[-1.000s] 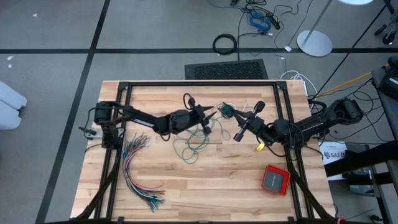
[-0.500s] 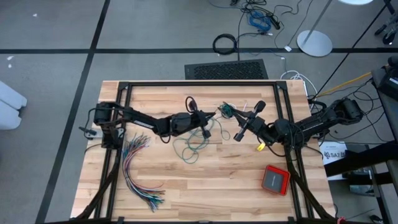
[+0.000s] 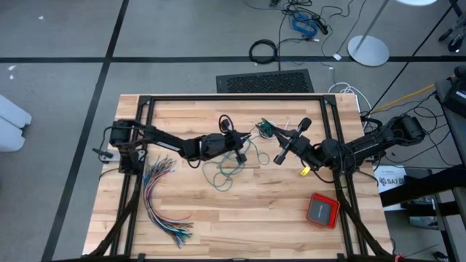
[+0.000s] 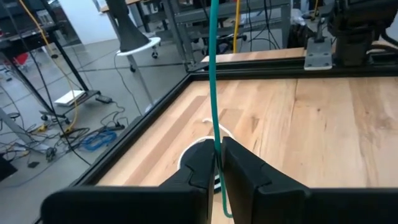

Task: Coil cords
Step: Coil the green wire onto the spool

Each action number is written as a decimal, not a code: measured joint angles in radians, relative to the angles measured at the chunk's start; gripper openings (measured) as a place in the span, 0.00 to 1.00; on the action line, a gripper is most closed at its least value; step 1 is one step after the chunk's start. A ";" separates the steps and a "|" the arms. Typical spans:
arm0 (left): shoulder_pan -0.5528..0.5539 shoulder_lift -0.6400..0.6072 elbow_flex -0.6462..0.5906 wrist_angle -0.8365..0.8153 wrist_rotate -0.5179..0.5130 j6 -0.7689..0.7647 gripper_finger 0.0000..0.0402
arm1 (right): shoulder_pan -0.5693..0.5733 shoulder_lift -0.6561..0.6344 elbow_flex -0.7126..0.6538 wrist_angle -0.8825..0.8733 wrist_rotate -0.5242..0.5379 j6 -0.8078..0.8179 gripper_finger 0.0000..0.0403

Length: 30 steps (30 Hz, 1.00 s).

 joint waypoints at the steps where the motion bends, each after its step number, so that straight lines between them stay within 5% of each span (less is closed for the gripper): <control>1: 0.000 0.008 0.000 0.003 0.000 0.000 0.09 | 0.000 0.000 0.000 0.000 0.000 0.001 0.00; 15: -0.002 0.068 0.055 0.010 0.001 0.004 0.01 | -0.045 0.029 0.000 -0.029 -0.007 0.109 0.00; 30: -0.008 0.231 0.259 -0.247 0.019 0.027 0.00 | -0.125 0.251 0.089 0.066 -0.078 0.148 0.00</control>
